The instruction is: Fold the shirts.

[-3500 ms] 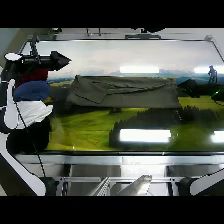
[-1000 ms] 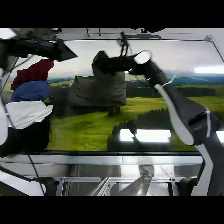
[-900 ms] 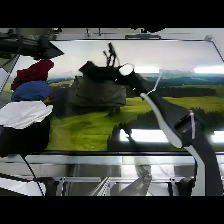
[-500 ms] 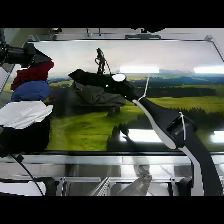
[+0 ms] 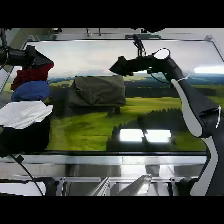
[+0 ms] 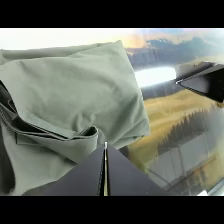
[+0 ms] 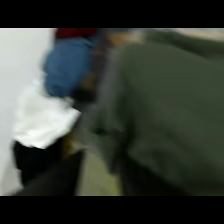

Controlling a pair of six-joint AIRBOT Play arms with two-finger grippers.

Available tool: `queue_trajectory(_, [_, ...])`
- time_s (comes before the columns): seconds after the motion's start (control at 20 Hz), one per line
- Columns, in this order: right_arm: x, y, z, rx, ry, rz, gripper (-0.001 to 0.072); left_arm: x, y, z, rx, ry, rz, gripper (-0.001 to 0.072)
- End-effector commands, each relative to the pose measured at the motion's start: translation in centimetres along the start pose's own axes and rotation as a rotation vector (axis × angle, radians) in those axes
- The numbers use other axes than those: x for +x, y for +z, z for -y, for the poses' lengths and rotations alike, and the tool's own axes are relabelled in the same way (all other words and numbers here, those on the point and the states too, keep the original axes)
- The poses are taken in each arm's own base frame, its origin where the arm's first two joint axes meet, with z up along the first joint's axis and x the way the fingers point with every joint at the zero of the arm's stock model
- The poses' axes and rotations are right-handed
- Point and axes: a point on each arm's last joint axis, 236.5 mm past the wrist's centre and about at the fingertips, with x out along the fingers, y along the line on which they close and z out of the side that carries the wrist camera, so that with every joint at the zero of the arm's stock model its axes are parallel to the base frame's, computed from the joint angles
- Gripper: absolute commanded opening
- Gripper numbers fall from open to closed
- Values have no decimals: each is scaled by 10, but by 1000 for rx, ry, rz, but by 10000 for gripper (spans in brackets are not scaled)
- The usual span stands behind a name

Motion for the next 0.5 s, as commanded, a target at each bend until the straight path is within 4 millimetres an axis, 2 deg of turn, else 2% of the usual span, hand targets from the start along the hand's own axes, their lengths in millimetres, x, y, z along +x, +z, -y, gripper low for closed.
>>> queue_trajectory(0.0, [-23, -27, 86, 129, -274, -105, 645, 0, -1, 0, -1, -1, -4, 3])
queue_trajectory(0.1, [-13, -37, 102, 156, -282, -129, 645, 2, -2, 2, 4, -4, -11, 3])
queue_trajectory(0.3, [4, -43, 132, 204, -302, -121, 644, 6, -7, 9, 30, -18, -34, 3])
queue_trajectory(0.4, [13, -50, 138, 227, -284, -133, 642, 10, -11, 15, 54, -28, -51, 3])
queue_trajectory(0.45, [18, -52, 134, 223, -252, -137, 642, 13, -12, 18, 68, -33, -56, 4])
